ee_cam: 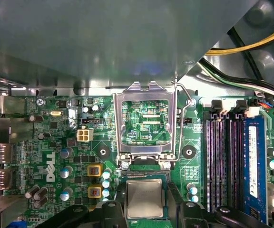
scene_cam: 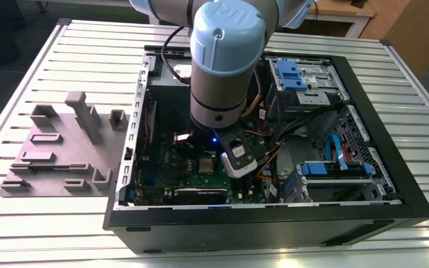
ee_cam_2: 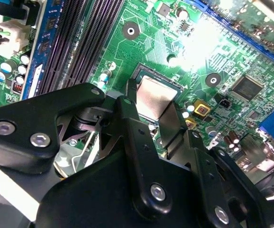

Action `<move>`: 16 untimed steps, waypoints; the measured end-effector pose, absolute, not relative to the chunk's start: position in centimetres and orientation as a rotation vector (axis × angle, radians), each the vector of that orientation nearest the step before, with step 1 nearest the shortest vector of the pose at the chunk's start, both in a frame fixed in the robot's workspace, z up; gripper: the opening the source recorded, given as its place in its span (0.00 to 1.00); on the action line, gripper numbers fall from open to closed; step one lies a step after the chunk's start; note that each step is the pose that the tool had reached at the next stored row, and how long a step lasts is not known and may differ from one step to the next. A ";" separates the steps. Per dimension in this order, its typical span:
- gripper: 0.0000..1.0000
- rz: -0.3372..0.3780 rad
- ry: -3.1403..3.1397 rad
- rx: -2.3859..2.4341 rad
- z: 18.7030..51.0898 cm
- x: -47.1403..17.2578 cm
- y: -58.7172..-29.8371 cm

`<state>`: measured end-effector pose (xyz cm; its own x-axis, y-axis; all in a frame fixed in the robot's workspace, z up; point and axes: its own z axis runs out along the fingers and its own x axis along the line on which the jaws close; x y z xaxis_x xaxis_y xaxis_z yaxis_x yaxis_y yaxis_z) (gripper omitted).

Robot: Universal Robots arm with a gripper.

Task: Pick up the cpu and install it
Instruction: 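Place the cpu into insertion slot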

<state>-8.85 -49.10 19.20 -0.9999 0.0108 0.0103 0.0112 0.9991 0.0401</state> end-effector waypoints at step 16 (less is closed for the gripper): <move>0.46 -0.062 -3.131 -0.036 19.2 -8.3 -49.1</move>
